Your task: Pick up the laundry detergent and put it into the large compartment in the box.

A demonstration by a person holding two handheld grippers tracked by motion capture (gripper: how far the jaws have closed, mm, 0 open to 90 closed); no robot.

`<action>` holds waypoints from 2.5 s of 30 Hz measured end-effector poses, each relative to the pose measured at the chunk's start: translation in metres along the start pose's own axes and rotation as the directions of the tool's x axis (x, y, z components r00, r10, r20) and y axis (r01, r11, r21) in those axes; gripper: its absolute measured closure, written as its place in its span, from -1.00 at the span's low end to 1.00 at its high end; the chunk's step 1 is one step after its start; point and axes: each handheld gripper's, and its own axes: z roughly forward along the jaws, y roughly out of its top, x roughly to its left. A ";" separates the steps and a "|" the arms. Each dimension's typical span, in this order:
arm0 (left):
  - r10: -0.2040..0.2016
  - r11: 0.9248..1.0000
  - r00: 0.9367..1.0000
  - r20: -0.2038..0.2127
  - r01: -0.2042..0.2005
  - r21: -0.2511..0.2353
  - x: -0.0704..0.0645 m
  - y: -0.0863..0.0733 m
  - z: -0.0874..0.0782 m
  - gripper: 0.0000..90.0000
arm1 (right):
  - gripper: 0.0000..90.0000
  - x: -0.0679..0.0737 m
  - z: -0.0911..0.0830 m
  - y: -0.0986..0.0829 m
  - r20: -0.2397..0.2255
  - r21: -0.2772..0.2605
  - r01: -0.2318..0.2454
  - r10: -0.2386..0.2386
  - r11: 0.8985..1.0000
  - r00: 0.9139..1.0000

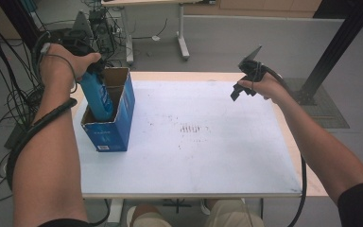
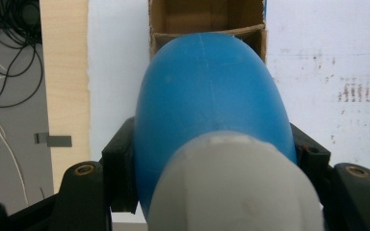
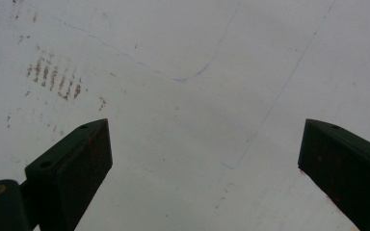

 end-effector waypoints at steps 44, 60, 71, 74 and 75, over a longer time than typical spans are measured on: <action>0.042 0.999 0.999 -0.014 -0.042 0.004 -0.011 -0.013 0.092 -0.18 | -0.90 -0.005 0.006 -0.001 0.000 0.007 -0.003 0.003 1.000 1.000; 0.063 0.998 0.998 -0.025 -0.063 0.015 -0.011 -0.016 0.107 -0.18 | -0.89 -0.006 0.006 -0.003 0.004 0.009 -0.008 0.008 1.000 1.000; 0.065 0.998 0.998 -0.026 -0.064 0.019 -0.010 -0.018 0.113 -0.18 | -0.89 -0.006 0.004 -0.005 0.005 0.005 -0.009 0.009 1.000 1.000; 0.061 0.998 0.998 -0.022 -0.061 0.022 -0.009 -0.017 0.113 -0.18 | -0.89 -0.006 0.004 -0.005 0.005 0.005 -0.010 0.010 1.000 1.000; 0.061 0.998 0.998 -0.021 -0.060 0.022 -0.008 -0.017 0.113 -0.18 | -0.89 -0.006 0.005 -0.005 0.005 0.005 -0.010 0.010 1.000 1.000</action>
